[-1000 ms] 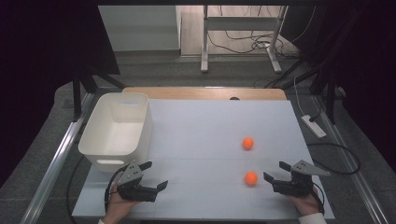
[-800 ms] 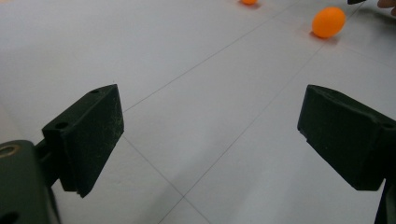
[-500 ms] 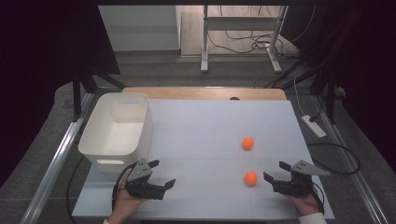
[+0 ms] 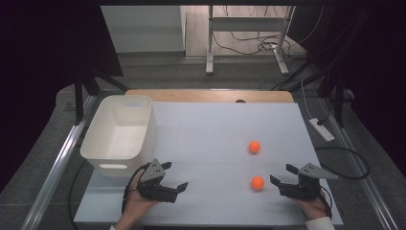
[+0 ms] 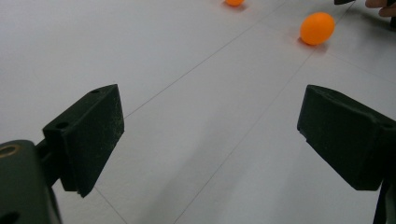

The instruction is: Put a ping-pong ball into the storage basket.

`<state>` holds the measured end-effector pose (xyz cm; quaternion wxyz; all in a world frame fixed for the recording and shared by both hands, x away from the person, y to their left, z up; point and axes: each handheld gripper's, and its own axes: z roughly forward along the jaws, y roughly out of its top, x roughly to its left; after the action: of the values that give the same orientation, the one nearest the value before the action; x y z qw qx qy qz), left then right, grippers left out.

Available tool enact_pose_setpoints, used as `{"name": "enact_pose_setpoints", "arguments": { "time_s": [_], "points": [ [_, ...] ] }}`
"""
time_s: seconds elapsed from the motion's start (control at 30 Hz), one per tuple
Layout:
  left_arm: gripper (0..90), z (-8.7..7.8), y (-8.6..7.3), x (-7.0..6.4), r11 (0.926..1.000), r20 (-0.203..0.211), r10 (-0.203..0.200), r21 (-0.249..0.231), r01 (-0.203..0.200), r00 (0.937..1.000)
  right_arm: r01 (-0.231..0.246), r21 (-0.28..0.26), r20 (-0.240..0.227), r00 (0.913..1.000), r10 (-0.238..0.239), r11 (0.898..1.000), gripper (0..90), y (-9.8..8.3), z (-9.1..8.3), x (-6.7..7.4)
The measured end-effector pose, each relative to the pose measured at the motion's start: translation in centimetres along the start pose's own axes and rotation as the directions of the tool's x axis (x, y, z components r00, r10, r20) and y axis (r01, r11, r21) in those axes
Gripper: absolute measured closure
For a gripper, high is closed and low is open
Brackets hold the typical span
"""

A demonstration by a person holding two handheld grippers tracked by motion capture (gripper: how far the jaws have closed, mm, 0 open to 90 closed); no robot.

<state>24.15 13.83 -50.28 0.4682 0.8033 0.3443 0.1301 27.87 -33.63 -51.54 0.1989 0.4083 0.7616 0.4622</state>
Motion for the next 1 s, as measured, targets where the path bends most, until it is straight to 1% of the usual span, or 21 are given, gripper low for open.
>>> {"name": "enact_pose_setpoints", "arguments": {
  "time_s": [0.13, 0.2, 0.5, 0.67, 0.73, 0.9, 1.0],
  "points": [
    [8.1, 0.3, 0.4, 0.0, 1.0000, 0.007, -0.008, -0.003, 0.008, 0.9999, 0.001, 0.000, 0.002, 1.0000, -0.001, 1.000, 16.3, 0.0, 0.1, 0.0],
    [8.1, 0.7, 0.6, 0.0, 1.0000, -0.010, -0.001, 0.001, 0.001, 1.0000, 0.001, -0.001, 0.000, 1.0000, -0.001, 1.000, 16.3, 0.0, 0.1, 0.1],
    [8.1, 2.0, 1.8, -0.2, 0.9999, 0.019, 0.001, 0.014, -0.001, 0.9998, -0.006, -0.002, -0.001, 1.0000, 0.006, 1.000, 16.4, 0.0, 0.1, 0.0],
    [8.2, 2.4, 2.2, -0.3, 0.9999, 0.020, -0.001, 0.014, 0.001, 0.9998, -0.004, -0.001, -0.001, 1.0000, 0.004, 1.000, 16.5, 0.0, 0.1, -0.1],
    [8.2, 2.7, 2.4, -0.3, 0.9997, 0.016, 0.003, 0.024, -0.004, 0.9999, -0.004, 0.000, 0.000, 1.0000, 0.004, 1.000, 16.5, 0.1, 0.2, -0.1],
    [8.0, 3.2, 2.8, -0.5, 0.9996, 0.024, 0.004, 0.028, -0.004, 0.9997, 0.002, 0.000, -0.001, 1.0000, -0.002, 1.000, 16.5, 0.1, 0.3, -0.1],
    [7.9, 3.8, 3.2, -0.6, 0.9995, 0.037, 0.006, 0.032, -0.008, 0.9993, 0.002, -0.003, 0.001, 1.0000, -0.002, 1.000, 16.6, 0.2, 0.4, 0.0]
  ]
}}
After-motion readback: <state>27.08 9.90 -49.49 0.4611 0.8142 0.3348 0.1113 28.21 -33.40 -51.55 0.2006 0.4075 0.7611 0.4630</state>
